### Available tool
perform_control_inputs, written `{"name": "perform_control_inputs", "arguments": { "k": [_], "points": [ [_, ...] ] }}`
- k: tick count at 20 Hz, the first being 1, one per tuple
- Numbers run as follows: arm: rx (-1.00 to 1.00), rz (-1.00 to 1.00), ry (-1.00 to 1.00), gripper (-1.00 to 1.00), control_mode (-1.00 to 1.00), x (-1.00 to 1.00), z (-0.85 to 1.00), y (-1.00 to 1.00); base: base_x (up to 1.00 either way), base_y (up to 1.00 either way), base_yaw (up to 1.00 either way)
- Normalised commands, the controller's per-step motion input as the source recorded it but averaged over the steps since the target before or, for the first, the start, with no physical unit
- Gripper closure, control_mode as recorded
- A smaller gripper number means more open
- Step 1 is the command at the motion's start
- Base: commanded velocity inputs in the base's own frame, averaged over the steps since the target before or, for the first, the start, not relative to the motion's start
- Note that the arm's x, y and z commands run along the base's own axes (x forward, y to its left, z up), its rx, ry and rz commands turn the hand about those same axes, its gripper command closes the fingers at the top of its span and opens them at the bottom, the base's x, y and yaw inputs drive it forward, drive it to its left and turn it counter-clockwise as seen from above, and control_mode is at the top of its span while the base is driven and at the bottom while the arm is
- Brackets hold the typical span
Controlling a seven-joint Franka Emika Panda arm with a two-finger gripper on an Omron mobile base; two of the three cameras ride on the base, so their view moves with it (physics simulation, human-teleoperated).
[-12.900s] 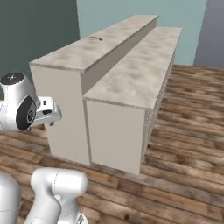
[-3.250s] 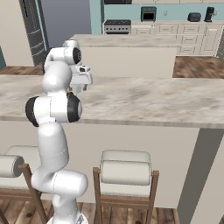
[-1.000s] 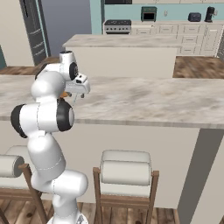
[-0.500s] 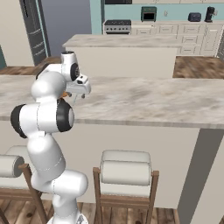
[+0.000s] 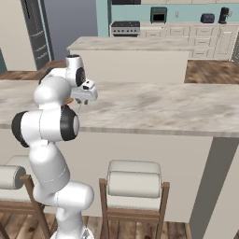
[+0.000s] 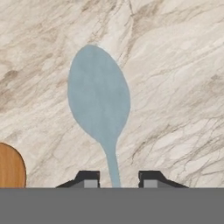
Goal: Pick up the metallic utensils from the counter and place them in the open drawer. Make sure not to pick up any wooden utensils.
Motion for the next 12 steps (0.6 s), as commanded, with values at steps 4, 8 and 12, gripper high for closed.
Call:
{"name": "perform_control_inputs", "arguments": {
  "k": [4, 8, 12],
  "points": [
    [0.0, 0.0, 0.0, 1.0, -1.0, 0.0, -0.16, 0.0, 0.0, 0.0, 0.0],
    [0.0, 0.0, 0.0, 1.0, -1.0, 0.0, -0.12, 0.0, 0.0, 0.0, 0.0],
    [0.0, 0.0, 0.0, 1.0, -1.0, 0.0, -0.01, 0.0, 0.0, 0.0, 0.0]
  ]
}}
